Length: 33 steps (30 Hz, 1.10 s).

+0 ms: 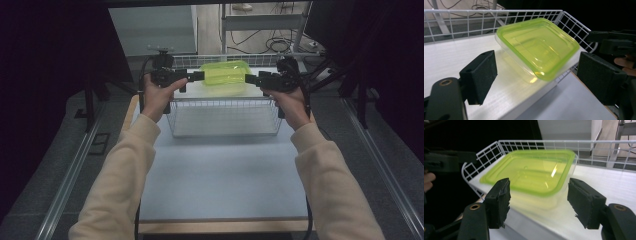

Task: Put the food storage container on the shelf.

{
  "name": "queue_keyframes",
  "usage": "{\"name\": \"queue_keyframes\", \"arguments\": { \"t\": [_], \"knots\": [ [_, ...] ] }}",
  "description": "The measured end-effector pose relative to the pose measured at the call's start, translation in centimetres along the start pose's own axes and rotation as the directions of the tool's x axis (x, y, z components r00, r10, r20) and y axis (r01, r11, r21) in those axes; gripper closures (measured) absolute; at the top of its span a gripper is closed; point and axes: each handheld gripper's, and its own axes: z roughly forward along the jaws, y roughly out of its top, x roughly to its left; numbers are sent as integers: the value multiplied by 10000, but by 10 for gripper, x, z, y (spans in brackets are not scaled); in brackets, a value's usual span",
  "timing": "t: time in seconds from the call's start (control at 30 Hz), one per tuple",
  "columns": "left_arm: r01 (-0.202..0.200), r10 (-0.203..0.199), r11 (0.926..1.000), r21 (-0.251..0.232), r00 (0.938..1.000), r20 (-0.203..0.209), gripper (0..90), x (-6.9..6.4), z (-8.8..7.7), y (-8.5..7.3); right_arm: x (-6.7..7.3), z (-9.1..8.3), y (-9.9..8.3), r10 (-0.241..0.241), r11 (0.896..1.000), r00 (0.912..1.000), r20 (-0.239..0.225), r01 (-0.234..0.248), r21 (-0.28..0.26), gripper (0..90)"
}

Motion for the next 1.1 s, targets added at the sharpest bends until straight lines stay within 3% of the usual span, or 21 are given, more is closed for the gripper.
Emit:
{"name": "queue_keyframes", "arguments": {
  "t": [0.13, 0.17, 0.2, 0.33, 0.37, 0.4, 0.43, 0.53, 0.77, 0.8, 0.87, 0.97, 1.0, 1.1],
  "knots": [
    [-280, 280, 9994, -179, 9996, -20, 164, -8, -12, -15, 3, -10, -11, -327, 9995, 9993, -161, 326, -21, 344],
    [-350, 348, 9993, -164, 9993, -99, 164, -9, -15, -19, 5, -15, -18, -610, 9981, 9981, -103, 609, -55, 344],
    [-212, 212, 9995, -255, 9998, 17, 164, -11, -19, -29, 6, -18, -22, -675, 9977, 9976, -148, 674, -84, 345],
    [-388, 388, 9991, -174, 9992, -27, 164, -17, -27, -45, 7, -28, -39, -807, 9967, 9954, -520, 802, -120, 344],
    [-501, 502, 9985, -224, 9987, 11, 165, -21, -32, -58, 7, -32, -45, -834, 9965, 9944, -651, 829, -110, 344],
    [-501, 502, 9985, -224, 9987, 11, 166, -21, -32, -58, 7, -32, -45, -834, 9965, 9944, -651, 829, -110, 344],
    [-610, 616, 9978, -244, 9979, 220, 167, -24, -38, -73, 10, -39, -56, -930, 9956, 9925, -790, 921, -142, 329],
    [-626, 638, 9977, -246, 9966, 526, 171, -27, -44, -98, 19, -48, -76, -1171, 9931, 9855, -1224, 1166, -108, 318],
    [-1138, 1142, 9934, -104, 9921, 516, 183, -34, -50, -148, 34, -62, -120, -1698, 9850, 9709, -1689, 1724, 7, 305],
    [-1223, 1224, 9925, -48, 9912, 512, 183, -33, -50, -156, 35, -63, -136, -1729, 9842, 9698, -1721, 1771, 90, 293],
    [-1185, 1181, 9929, 55, 9917, 498, 185, -33, -51, -172, 34, -62, -143, -1732, 9837, 9702, -1694, 1789, 189, 288],
    [-1017, 987, 9935, 511, 9934, 578, 186, -31, -49, -202, 20, -56, -183, -1451, 9836, 9759, -1631, 1601, 833, 274],
    [-1017, 987, 9935, 511, 9934, 578, 187, -31, -49, -202, 20, -56, -183, -1451, 9836, 9759, -1631, 1601, 833, 274],
    [-956, 927, 9917, 854, 9950, 375, 188, -25, -44, -216, 4, -50, -209, -762, 9868, 9835, -1639, 980, 1293, 263]
  ]
}}
